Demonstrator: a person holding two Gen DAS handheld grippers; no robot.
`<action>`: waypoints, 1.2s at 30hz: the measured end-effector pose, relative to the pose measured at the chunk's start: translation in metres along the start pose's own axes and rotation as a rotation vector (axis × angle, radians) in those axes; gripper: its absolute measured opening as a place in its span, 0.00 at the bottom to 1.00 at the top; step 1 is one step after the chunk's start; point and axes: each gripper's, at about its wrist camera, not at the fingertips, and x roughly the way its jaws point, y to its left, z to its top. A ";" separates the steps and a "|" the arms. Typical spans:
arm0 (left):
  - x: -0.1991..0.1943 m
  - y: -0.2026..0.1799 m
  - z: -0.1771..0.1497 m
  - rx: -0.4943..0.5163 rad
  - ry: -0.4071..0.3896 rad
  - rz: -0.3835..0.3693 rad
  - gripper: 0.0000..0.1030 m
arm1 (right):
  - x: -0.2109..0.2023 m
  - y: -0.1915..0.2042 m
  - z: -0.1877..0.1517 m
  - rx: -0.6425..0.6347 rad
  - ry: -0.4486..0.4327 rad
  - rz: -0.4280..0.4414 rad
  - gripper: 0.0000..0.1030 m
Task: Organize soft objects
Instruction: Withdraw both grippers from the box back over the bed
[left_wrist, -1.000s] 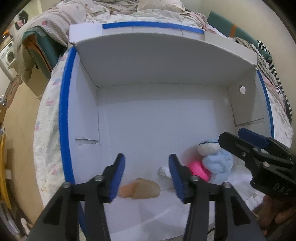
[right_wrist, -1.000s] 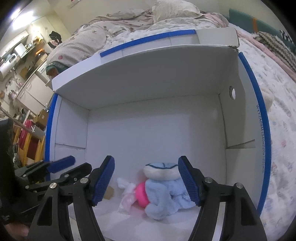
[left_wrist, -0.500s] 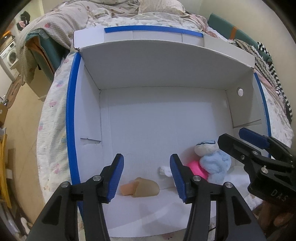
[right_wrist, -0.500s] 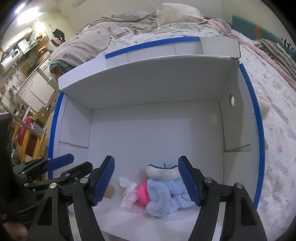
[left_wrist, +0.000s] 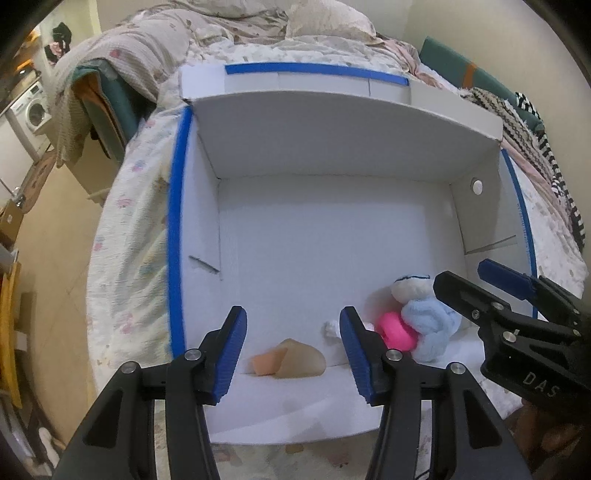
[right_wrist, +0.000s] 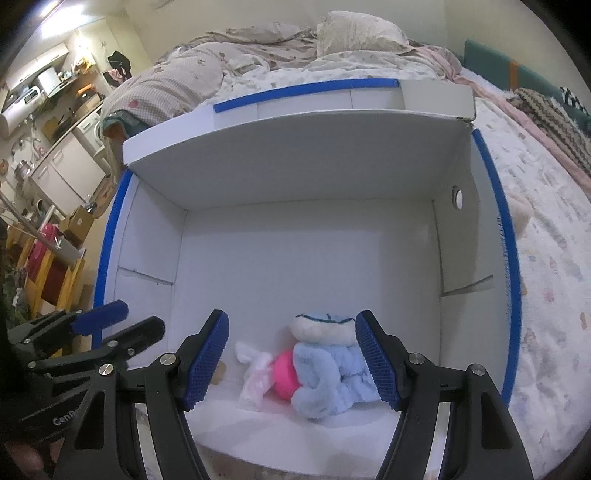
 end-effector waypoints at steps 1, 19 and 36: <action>-0.003 0.002 -0.002 -0.004 -0.007 0.000 0.47 | -0.001 0.001 -0.001 0.000 -0.003 0.002 0.73; -0.044 0.027 -0.042 -0.040 -0.062 0.012 0.47 | -0.053 0.006 -0.044 0.003 -0.051 -0.014 0.73; -0.045 0.031 -0.093 -0.039 0.003 -0.002 0.47 | -0.049 0.004 -0.091 0.057 0.037 0.028 0.73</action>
